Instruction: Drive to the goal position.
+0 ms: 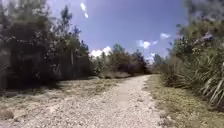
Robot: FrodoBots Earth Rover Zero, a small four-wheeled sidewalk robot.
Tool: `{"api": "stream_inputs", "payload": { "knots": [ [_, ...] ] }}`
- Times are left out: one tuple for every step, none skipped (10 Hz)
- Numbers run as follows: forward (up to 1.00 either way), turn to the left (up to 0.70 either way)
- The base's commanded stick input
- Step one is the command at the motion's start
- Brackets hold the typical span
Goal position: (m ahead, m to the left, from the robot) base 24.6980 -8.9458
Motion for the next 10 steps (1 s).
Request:
{"api": "stream_inputs", "payload": {
  "knots": [
    [0.5, 0.0],
    [0.5, 0.0],
    [0.5, 0.0],
    [0.5, 0.0],
    [0.5, 0.0],
    [0.5, 0.0],
    [0.5, 0.0],
    [0.5, 0.0],
    [0.5, 0.0],
    [0.5, 0.0]
  ]
}}
